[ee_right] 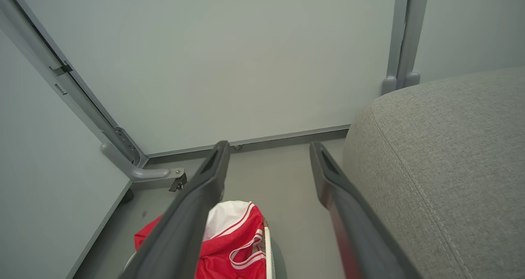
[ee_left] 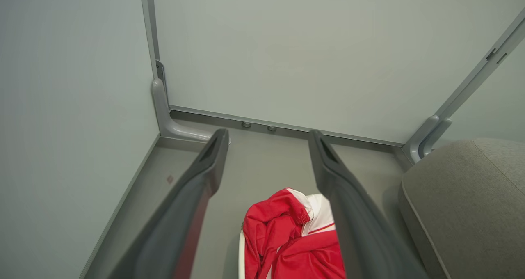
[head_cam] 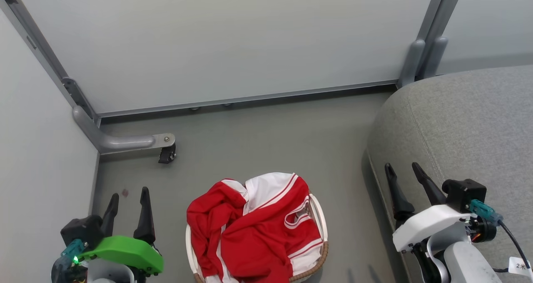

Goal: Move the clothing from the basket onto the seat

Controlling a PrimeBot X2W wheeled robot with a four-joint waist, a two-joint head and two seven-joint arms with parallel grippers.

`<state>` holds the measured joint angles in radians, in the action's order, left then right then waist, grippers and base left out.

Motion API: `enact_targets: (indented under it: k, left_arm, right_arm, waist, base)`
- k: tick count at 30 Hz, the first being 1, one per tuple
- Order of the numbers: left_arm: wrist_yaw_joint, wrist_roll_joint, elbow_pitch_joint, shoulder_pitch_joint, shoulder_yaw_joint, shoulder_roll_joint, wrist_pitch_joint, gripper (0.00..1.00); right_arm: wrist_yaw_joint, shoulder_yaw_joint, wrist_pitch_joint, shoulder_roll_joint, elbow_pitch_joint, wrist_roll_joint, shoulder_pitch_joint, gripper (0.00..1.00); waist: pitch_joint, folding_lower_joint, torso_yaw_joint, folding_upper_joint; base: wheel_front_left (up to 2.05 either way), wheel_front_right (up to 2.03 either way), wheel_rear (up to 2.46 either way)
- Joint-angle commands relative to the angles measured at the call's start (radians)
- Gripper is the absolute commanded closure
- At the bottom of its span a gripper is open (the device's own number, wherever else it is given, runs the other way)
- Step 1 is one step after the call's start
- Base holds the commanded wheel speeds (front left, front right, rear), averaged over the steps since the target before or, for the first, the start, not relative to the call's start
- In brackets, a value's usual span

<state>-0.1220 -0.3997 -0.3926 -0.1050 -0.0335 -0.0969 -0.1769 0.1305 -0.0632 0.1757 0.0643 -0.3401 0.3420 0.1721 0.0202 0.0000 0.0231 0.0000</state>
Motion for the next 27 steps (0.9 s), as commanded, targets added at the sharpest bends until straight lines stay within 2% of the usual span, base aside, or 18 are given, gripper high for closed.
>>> enact_targets:
  k: [1, 17, 27]
  left_arm:
    - [-0.003, 0.035, -0.001, -0.022, -0.007, 0.000, -0.010, 0.00]
    - [-0.007, 0.153, -0.020, -0.007, -0.025, 0.010, -0.043, 0.00]
    - [-0.009, 0.193, -0.047, -0.082, -0.077, 0.014, -0.063, 0.00]
  right_arm:
    - [0.000, -0.005, 0.010, 0.004, 0.001, -0.030, 0.020, 0.00]
    - [0.000, -0.001, 0.045, -0.003, -0.015, -0.193, 0.032, 0.00]
    - [0.000, 0.009, 0.065, -0.010, -0.001, -0.298, 0.096, 0.00]
  waist:
    - [0.000, 0.0000, 0.001, 0.0000]
    - [0.010, 0.0000, 0.007, 0.0000]
    - [0.153, 0.0000, -0.011, 0.0000]
  base:
    - [0.00, 0.00, 0.00]
    - [0.00, 0.00, 0.00]
    - [0.00, 0.00, 0.00]
